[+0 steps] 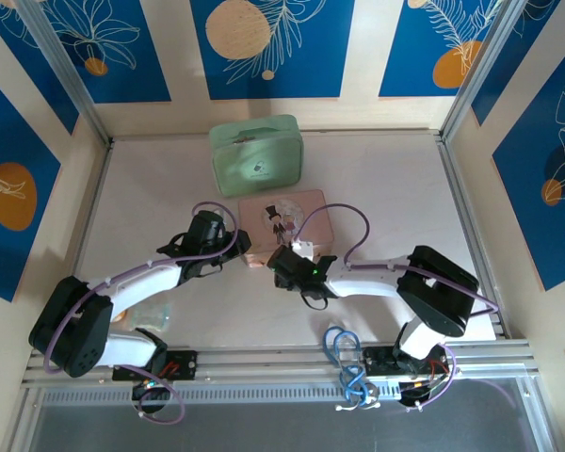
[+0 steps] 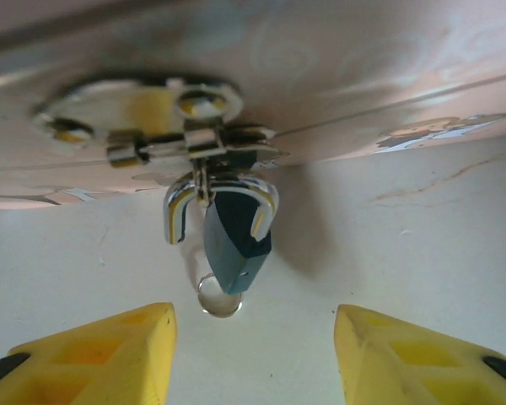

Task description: Unlock the padlock with the key

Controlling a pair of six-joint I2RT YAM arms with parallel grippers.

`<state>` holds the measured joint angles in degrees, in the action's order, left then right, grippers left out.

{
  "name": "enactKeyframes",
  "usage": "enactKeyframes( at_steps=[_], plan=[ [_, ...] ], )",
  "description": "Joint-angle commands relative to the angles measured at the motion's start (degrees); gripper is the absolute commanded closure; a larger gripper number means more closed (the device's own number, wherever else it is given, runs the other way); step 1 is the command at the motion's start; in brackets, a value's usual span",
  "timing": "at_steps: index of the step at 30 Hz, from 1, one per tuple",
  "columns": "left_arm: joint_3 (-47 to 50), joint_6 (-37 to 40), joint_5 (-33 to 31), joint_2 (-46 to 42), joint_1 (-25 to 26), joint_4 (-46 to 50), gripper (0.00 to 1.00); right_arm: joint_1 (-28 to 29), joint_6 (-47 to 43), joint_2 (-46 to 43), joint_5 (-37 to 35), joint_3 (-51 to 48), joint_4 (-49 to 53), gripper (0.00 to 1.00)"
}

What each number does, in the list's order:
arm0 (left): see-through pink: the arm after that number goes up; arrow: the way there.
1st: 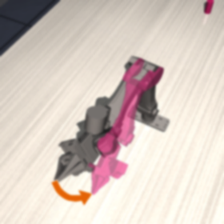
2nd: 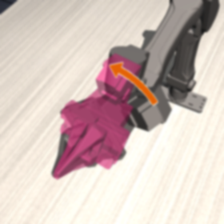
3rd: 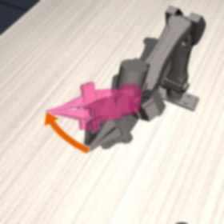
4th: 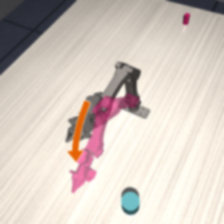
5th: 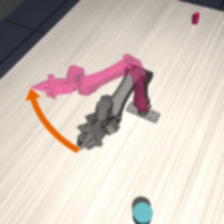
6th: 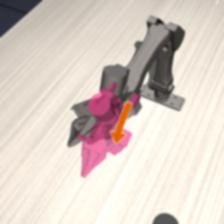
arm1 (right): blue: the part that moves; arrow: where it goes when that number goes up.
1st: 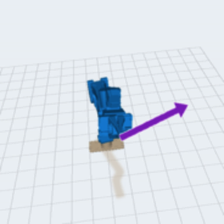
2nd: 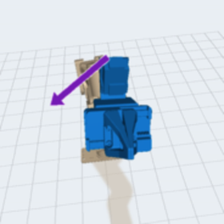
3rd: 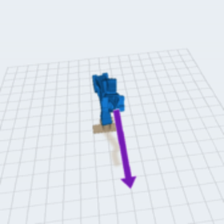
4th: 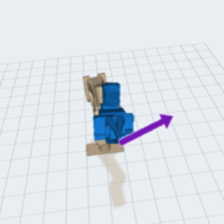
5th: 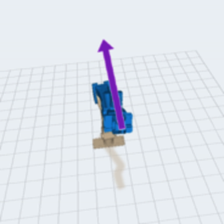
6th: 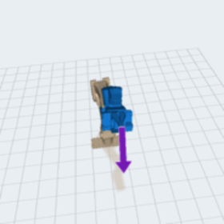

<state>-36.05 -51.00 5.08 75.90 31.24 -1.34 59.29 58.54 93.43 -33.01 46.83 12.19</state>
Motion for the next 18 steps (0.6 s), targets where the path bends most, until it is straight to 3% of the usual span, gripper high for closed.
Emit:
enactKeyframes(
  at_steps=[1,18],
  plan=[
    [1.06,0.29,-1.7,0.29,-0.66,5.32,0.54,0.04,0.54,3.61,-1.16,3.58,2.06,0.51],
    [0.97,0.55,-1.74,0.41,-1.16,5.63,0.54,2.72,8.39,15.97,-13.7,22.66,33.78,1.0]
  ],
)
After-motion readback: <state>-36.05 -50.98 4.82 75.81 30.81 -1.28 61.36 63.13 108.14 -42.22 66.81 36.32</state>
